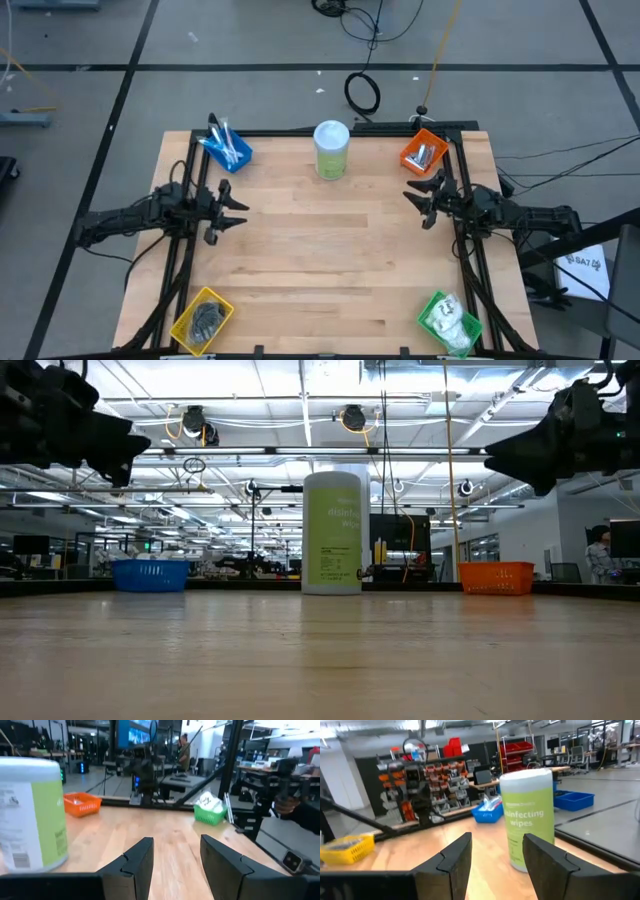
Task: Pick & Place Travel size toiletries
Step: Return to Home Position
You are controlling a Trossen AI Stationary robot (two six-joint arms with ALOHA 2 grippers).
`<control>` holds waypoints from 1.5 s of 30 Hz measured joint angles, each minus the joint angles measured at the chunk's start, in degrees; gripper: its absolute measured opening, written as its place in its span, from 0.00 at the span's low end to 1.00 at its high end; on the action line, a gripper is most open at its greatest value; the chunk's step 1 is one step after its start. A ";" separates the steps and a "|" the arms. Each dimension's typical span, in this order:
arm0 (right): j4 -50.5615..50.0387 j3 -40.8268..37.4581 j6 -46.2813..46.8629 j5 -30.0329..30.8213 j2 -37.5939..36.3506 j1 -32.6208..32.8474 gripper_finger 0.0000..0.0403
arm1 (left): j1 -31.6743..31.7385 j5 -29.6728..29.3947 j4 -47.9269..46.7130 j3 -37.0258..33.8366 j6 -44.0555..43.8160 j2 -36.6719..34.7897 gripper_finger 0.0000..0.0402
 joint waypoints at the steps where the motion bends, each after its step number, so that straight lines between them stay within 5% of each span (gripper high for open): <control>1: -0.61 -0.01 -0.55 0.03 0.06 0.00 0.41 | 0.18 0.17 0.39 -0.05 -0.15 -0.05 0.40; 13: -1.69 -0.17 -7.72 0.01 0.19 0.00 0.41 | 1.06 0.52 0.18 -0.05 5.93 -0.02 0.40; 20: -0.64 -0.23 -4.10 0.06 0.64 0.00 0.41 | 1.04 0.52 0.20 -0.05 10.81 -0.02 0.40; 45: -0.25 -0.27 -2.18 0.12 0.64 0.00 0.41 | 1.04 0.52 0.29 -0.05 9.04 -0.02 0.40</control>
